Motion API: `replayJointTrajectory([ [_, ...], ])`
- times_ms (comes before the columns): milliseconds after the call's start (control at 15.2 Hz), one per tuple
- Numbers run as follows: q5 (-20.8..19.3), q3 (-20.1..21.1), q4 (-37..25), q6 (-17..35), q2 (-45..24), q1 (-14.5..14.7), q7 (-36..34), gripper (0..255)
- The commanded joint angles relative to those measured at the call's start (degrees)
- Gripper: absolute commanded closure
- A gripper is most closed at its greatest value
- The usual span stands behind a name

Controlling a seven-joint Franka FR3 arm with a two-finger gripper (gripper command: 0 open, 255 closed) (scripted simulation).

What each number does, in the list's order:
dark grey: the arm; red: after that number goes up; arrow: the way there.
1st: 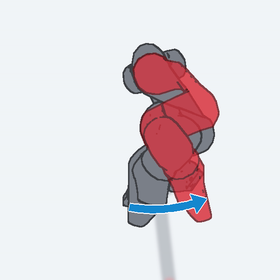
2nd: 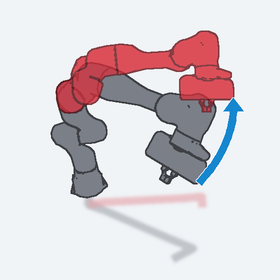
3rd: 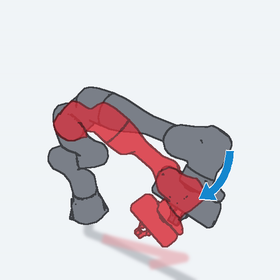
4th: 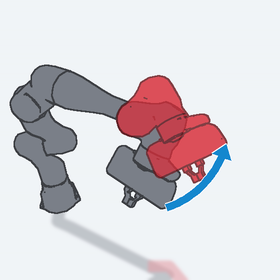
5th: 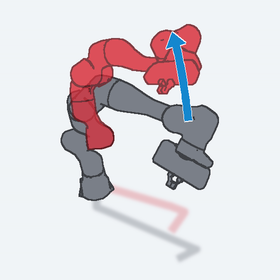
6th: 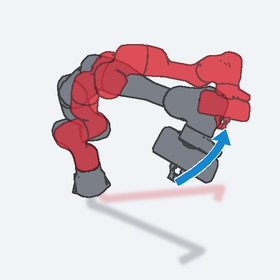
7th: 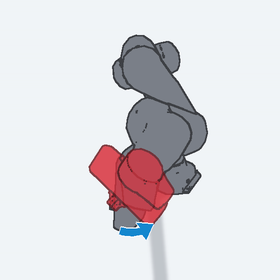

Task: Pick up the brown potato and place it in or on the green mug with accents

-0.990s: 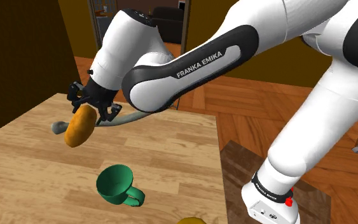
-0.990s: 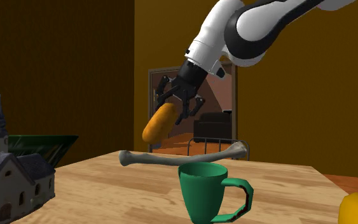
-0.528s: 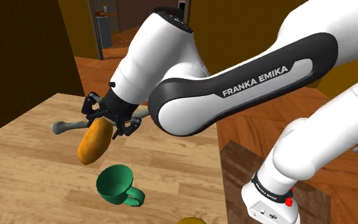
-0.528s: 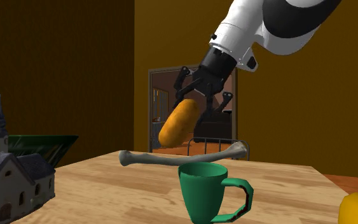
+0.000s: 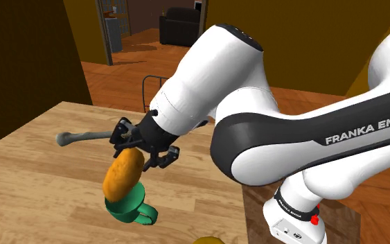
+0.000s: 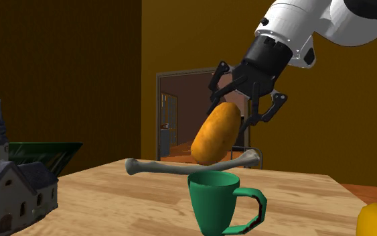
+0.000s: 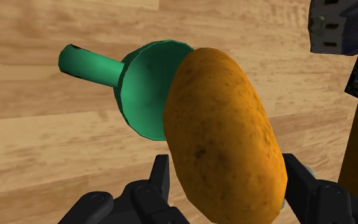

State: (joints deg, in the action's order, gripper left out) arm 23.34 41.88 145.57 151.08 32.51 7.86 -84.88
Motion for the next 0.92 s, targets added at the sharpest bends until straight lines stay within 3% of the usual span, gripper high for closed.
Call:
replayJointTrajectory([
  [0, 0.41, 0.52, 1.18, 1.24, -0.04, 0.34, -0.26, 255],
  [858, 0.38, 5.8, 6.04, 12.26, -6.14, -1.73, -1.51, 255],
])
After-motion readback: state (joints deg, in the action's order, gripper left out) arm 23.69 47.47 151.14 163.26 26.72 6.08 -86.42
